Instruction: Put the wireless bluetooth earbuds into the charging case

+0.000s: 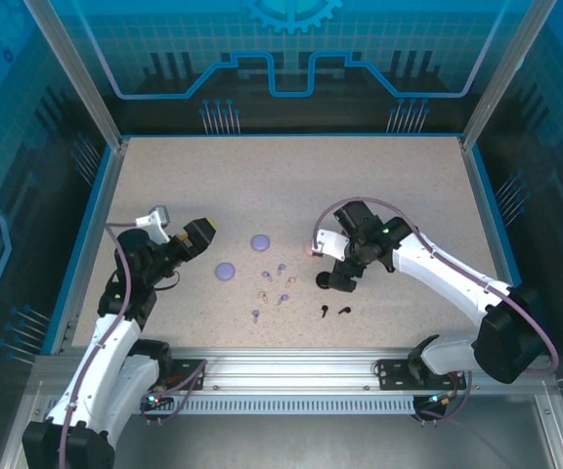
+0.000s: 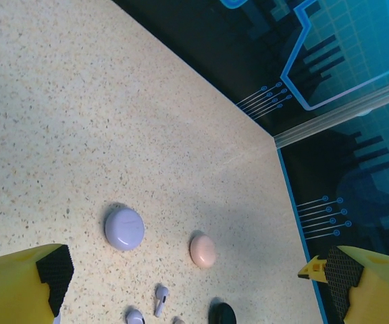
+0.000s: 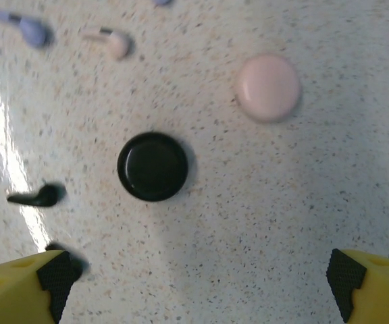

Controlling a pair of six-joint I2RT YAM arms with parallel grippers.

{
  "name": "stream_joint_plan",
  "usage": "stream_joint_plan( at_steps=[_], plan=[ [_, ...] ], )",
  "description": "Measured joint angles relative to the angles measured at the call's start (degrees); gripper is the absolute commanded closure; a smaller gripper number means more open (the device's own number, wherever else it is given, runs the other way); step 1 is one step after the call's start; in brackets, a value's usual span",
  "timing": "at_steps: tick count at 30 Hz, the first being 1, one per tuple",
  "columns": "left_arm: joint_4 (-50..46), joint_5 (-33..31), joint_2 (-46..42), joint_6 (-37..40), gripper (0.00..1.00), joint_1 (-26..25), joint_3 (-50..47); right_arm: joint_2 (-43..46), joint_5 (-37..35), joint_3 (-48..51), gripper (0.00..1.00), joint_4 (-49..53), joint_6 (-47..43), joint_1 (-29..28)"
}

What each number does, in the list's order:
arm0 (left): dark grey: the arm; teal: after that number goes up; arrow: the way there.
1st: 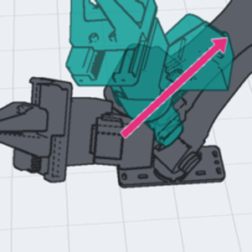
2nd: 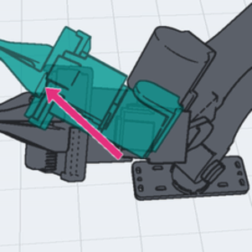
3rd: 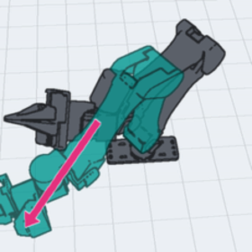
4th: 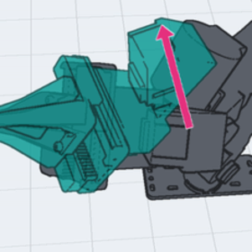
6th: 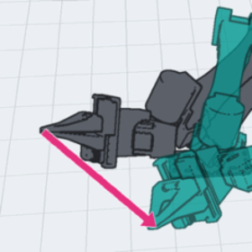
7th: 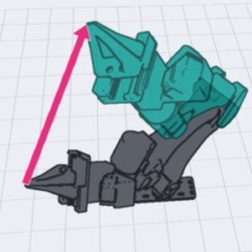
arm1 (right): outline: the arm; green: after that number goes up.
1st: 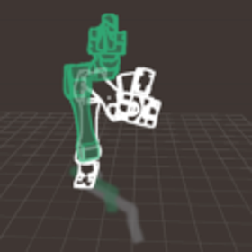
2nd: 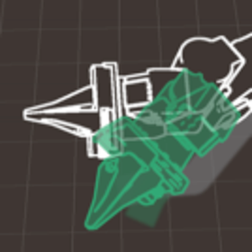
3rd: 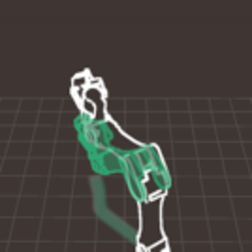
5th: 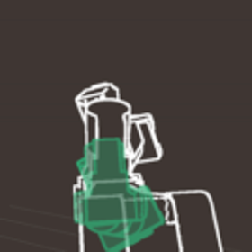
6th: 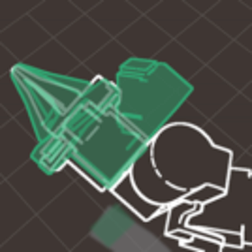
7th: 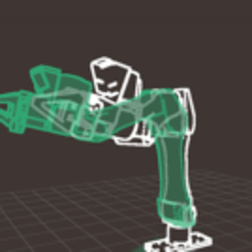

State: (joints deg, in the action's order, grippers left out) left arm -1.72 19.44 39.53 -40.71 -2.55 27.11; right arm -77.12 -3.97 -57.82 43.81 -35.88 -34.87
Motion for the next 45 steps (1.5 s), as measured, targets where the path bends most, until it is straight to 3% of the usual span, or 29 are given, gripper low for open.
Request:
stream_joint_plan(
  at_steps=[9, 23, 45],
  plan=[
    [-1.05, 0.0, 0.35, -0.33, 0.01, 0.0, -0.04, -7.91, 0.92, 1.2, 0.0, -1.88, -5.05, -1.81],
    [-1.99, -0.04, 0.66, -0.33, 0.01, 0.0, -0.04, -22.99, -6.34, -4.79, 0.0, -3.06, 3.23, -5.38],
    [-4.09, -0.07, 0.59, -0.33, 0.01, -0.09, -0.04, -24.48, -9.33, -6.8, 0.0, -4.0, 7.85, -3.93]
  ],
)
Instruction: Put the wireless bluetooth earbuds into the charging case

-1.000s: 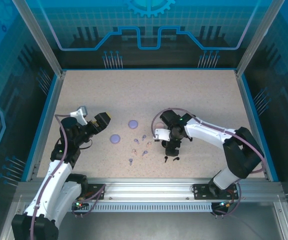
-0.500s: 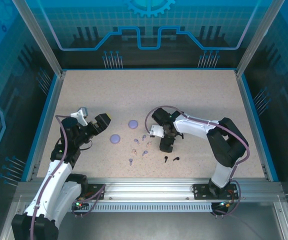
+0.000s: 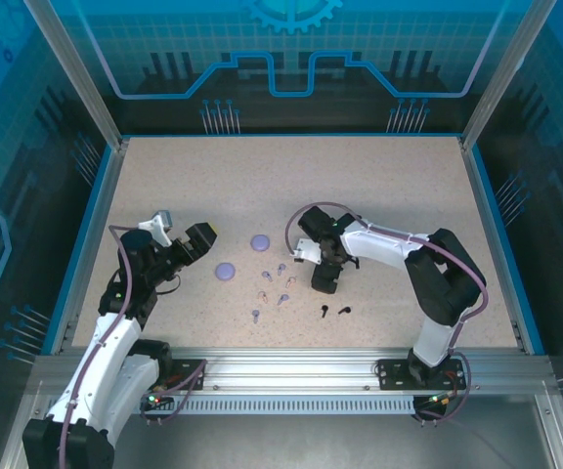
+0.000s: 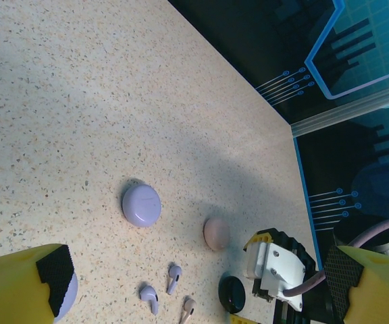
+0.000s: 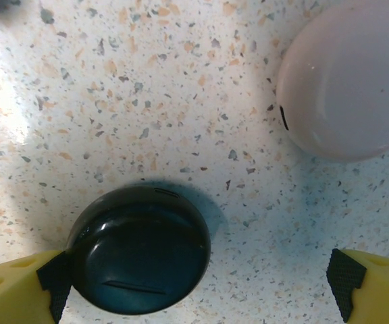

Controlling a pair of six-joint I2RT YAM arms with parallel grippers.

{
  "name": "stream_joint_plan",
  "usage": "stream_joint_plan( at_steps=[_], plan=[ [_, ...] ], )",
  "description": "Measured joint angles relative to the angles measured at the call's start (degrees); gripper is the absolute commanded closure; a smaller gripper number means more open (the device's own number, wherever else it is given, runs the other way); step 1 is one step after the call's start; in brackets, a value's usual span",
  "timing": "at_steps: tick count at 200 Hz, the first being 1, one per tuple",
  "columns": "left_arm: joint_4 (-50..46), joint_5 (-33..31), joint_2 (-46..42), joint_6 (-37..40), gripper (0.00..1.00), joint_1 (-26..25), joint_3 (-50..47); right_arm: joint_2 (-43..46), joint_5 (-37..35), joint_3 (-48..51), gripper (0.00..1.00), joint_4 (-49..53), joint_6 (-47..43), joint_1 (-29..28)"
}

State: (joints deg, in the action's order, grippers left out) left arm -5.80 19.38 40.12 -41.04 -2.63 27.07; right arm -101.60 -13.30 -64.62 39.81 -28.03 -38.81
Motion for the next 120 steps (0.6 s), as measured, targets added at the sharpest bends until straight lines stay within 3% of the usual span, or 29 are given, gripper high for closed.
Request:
stream_joint_plan(
  at_steps=[120],
  plan=[
    [-0.35, 0.0, 0.0, 0.0, 0.01, 0.0, 0.02, 2.82, -1.29, 0.15, 0.0, 0.81, 0.24, 3.96]
  ],
)
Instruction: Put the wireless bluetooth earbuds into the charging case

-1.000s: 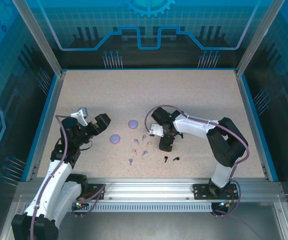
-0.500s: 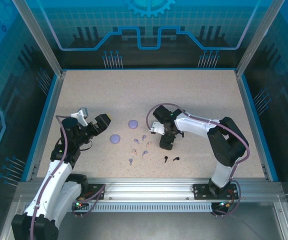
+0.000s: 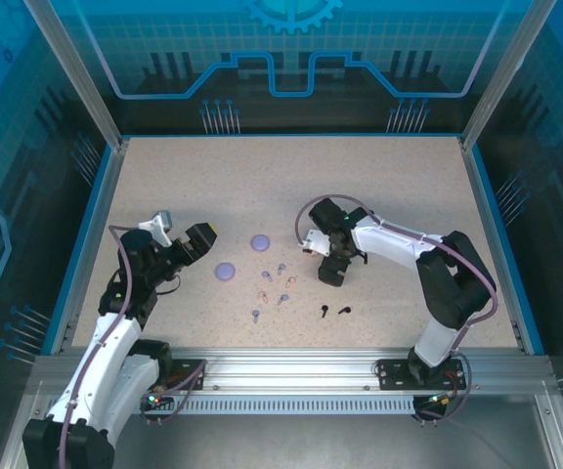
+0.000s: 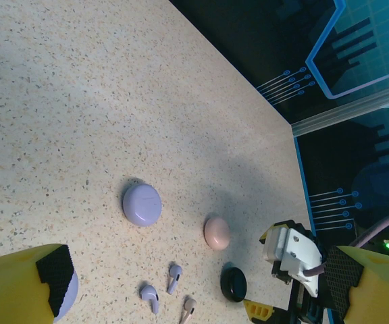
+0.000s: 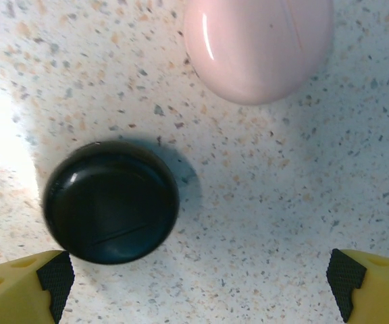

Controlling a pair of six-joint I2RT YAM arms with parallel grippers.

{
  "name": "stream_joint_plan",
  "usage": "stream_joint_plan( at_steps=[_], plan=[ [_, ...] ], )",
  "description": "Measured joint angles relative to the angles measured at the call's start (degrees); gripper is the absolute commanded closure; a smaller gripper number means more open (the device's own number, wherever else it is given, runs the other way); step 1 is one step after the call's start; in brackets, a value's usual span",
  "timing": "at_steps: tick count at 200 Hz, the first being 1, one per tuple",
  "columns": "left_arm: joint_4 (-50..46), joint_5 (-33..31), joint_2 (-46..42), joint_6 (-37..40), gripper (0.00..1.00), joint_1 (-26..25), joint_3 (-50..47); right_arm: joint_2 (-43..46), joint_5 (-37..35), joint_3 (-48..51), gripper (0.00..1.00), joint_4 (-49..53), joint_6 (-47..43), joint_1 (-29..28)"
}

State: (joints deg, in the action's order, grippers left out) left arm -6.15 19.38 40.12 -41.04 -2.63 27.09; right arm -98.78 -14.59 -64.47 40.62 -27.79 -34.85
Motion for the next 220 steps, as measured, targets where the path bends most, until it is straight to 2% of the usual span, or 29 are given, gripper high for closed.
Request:
stream_joint_plan(
  at_steps=[56, 110, 146, 220],
  plan=[
    [-0.42, -0.02, -0.5, 0.02, 0.01, 0.0, 0.0, 0.42, 0.55, 0.17, 0.0, 0.85, 0.85, 0.74],
    [-1.05, -0.02, -0.66, 0.02, 0.01, 0.0, -0.02, 5.01, 7.39, 0.2, 0.0, 0.46, 4.37, 0.24],
    [-1.14, -0.02, -1.2, 0.02, 0.01, 0.0, -0.02, 0.59, 5.81, -2.73, 0.0, 1.4, 7.52, -2.23],
    [-1.31, -0.02, -1.29, 0.04, 0.01, 0.0, -0.02, -5.81, 2.12, -5.18, 0.0, 3.98, 11.13, -2.8]
  ],
)
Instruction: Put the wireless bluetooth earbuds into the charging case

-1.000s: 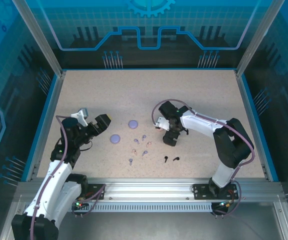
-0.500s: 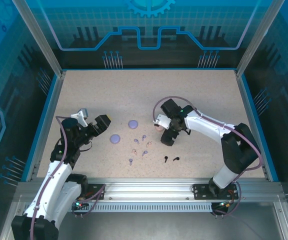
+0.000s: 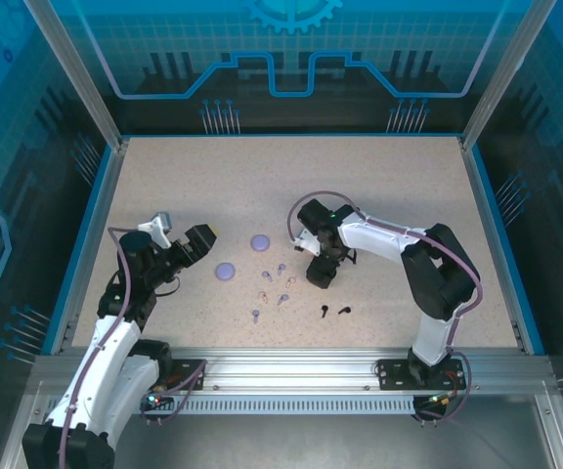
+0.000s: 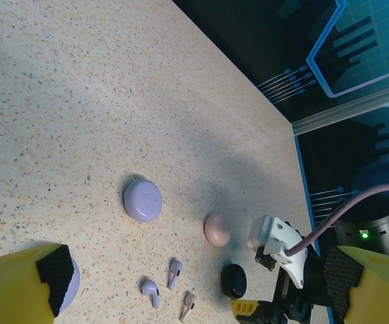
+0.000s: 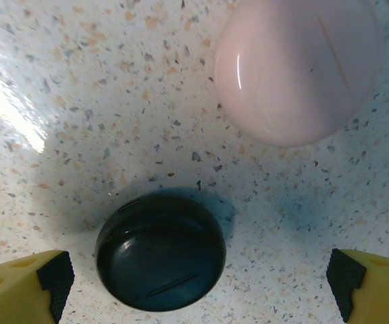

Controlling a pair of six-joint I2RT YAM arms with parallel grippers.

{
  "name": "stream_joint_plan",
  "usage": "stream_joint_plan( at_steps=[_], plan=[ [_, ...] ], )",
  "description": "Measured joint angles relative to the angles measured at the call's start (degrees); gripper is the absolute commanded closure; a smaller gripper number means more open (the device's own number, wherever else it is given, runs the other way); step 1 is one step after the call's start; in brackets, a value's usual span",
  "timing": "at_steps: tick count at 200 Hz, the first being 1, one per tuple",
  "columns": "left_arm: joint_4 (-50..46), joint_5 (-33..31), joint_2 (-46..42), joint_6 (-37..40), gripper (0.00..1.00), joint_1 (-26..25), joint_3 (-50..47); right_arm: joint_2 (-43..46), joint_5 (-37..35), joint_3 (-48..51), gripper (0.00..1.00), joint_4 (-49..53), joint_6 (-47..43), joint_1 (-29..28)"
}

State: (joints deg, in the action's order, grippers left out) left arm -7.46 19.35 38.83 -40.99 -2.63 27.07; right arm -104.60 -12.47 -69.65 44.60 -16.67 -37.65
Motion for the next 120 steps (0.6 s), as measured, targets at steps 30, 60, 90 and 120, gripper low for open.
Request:
stream_joint_plan(
  at_steps=[30, 60, 90, 120],
  plan=[
    [-0.02, -0.02, 0.0, 0.02, 0.01, 0.0, 0.02, -0.33, -1.09, 0.0, 0.0, 1.01, 0.22, -0.02],
    [-0.02, -0.02, 0.0, 0.11, 0.01, 0.0, 0.02, -0.31, -1.55, 0.22, 0.0, 1.03, 0.22, 0.2],
    [-0.02, -0.02, 0.0, 0.22, 0.01, 0.0, 0.0, -0.11, -2.14, 1.11, 0.0, 1.29, 0.22, 0.74],
    [-0.02, -0.02, 0.0, 0.39, 0.01, 0.0, 0.0, 0.52, -2.32, 1.95, 0.0, 1.66, 0.44, 1.86]
  ],
)
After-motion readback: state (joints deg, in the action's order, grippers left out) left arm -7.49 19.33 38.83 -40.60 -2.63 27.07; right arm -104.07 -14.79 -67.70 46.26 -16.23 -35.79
